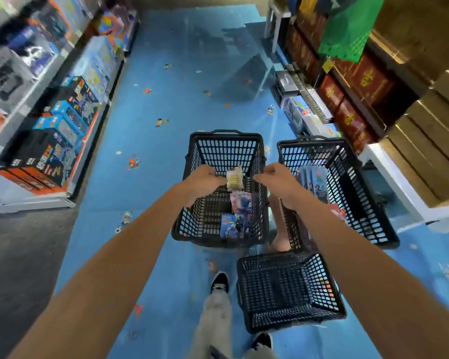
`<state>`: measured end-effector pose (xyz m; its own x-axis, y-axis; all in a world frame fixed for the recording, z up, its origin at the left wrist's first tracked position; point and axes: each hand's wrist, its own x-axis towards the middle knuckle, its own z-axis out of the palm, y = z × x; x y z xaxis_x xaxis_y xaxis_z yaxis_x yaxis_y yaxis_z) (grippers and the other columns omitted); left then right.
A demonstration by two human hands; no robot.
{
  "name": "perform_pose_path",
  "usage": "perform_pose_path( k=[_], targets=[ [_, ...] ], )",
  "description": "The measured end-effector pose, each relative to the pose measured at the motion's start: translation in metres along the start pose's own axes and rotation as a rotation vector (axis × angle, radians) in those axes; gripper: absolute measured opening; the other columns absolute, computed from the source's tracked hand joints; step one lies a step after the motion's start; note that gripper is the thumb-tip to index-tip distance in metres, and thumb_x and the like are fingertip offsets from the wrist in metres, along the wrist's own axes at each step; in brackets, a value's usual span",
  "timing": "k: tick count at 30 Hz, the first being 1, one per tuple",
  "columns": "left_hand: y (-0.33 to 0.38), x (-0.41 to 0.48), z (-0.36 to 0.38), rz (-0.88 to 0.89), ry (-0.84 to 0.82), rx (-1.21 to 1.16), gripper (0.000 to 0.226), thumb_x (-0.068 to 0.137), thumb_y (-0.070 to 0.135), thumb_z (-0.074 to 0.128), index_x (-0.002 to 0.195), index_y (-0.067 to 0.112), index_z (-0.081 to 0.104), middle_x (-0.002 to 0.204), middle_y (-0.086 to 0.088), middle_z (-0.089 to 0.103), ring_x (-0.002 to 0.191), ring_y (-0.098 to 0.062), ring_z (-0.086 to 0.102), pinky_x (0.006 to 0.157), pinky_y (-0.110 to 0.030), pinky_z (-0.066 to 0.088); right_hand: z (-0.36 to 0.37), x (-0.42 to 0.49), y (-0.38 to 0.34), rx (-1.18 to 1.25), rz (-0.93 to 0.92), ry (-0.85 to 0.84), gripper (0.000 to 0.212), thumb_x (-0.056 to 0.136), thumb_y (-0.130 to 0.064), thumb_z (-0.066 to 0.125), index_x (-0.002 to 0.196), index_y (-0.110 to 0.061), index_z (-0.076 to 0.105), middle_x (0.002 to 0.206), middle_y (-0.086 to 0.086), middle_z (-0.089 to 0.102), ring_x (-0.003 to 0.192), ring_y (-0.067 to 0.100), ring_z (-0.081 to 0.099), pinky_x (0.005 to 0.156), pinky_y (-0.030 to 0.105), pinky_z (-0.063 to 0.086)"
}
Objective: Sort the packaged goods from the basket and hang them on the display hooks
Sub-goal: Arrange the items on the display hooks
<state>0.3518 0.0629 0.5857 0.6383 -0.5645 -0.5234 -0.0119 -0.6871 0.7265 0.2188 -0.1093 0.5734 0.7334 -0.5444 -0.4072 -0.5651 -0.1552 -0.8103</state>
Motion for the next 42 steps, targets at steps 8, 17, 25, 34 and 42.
perform_pose_path(
  k=[8,17,25,34,42],
  targets=[
    [-0.021,0.201,-0.010,-0.174,-0.104,-0.072,0.012,0.096,0.011,0.058,0.088,0.014,0.049,0.098,-0.010,0.049,0.087,-0.023,0.047,0.078,-0.036,0.037,0.055,0.191,0.029,0.137,0.267,0.014,0.057,0.100,-0.031,0.063,0.147,-0.005,0.042,0.129,0.004,0.048,0.117,0.021,0.048,0.085,0.034,0.040],
    [-0.097,0.359,0.042,-0.450,-0.165,-0.181,0.066,0.098,0.027,0.065,0.154,0.009,0.036,0.138,-0.004,0.046,0.135,-0.026,0.042,0.092,-0.027,0.031,0.132,0.336,0.104,0.264,0.486,0.049,0.042,0.099,-0.014,0.061,0.137,-0.004,0.048,0.118,0.007,0.059,0.102,0.021,0.060,0.075,0.025,0.052],
    [-0.153,0.444,0.090,-0.507,-0.183,-0.260,0.079,0.056,0.038,0.078,0.129,0.015,0.061,0.124,-0.004,0.068,0.109,-0.019,0.063,0.086,-0.034,0.055,0.164,0.401,0.156,0.309,0.565,0.114,0.032,0.089,-0.009,0.060,0.120,-0.017,0.065,0.108,0.004,0.073,0.100,0.024,0.070,0.077,0.031,0.058],
    [-0.136,0.447,0.100,-0.399,-0.235,-0.386,0.037,0.086,-0.001,0.053,0.106,0.023,0.072,0.104,-0.003,0.074,0.101,-0.020,0.068,0.081,-0.032,0.054,0.175,0.406,0.163,0.375,0.564,0.107,0.034,0.092,-0.017,0.056,0.124,-0.017,0.068,0.116,0.004,0.072,0.108,0.022,0.067,0.087,0.034,0.055],
    [-0.122,0.435,0.087,-0.341,-0.287,-0.377,0.041,0.093,-0.002,0.046,0.115,0.025,0.068,0.103,0.003,0.071,0.101,-0.015,0.065,0.083,-0.029,0.053,0.177,0.394,0.150,0.451,0.525,0.101,0.035,0.099,-0.017,0.052,0.132,-0.019,0.063,0.124,0.002,0.069,0.113,0.019,0.064,0.098,0.038,0.054]
  ],
)
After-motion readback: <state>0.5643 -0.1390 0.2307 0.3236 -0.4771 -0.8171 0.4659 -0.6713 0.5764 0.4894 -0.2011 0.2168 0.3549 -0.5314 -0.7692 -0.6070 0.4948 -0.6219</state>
